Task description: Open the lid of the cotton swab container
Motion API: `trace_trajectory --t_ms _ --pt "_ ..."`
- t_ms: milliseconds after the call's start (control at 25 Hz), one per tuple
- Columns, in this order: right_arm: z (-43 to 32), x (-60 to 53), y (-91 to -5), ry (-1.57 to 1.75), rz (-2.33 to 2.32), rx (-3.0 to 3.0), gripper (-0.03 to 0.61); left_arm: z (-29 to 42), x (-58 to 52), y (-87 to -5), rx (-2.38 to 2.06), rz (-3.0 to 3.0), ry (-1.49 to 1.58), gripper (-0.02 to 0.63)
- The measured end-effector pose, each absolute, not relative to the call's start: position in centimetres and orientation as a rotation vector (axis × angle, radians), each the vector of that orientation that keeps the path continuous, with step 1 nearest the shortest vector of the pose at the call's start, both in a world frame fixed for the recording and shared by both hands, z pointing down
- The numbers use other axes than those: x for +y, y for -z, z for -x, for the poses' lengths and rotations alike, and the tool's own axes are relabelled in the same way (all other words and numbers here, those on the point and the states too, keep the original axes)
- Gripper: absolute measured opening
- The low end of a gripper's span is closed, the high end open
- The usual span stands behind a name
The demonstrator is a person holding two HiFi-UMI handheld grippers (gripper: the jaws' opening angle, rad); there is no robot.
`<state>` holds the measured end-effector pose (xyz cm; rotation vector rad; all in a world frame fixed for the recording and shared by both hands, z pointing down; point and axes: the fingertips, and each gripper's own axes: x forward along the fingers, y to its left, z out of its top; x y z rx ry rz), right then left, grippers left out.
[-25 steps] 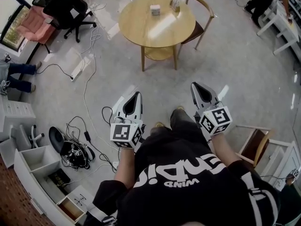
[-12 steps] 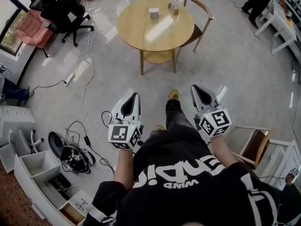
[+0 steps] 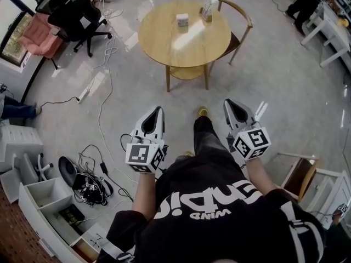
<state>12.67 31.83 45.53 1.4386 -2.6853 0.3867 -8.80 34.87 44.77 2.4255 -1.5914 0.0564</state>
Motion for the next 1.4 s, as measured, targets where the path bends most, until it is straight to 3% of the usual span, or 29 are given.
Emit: trace_trajectory --t_ms 1400 --pt "-13.2 4.2 -43.6 -0.409 -1.238 -2.719 0.003 6.6 8.6 -41.8 -1.618 -2.389 -0.003 0.008"
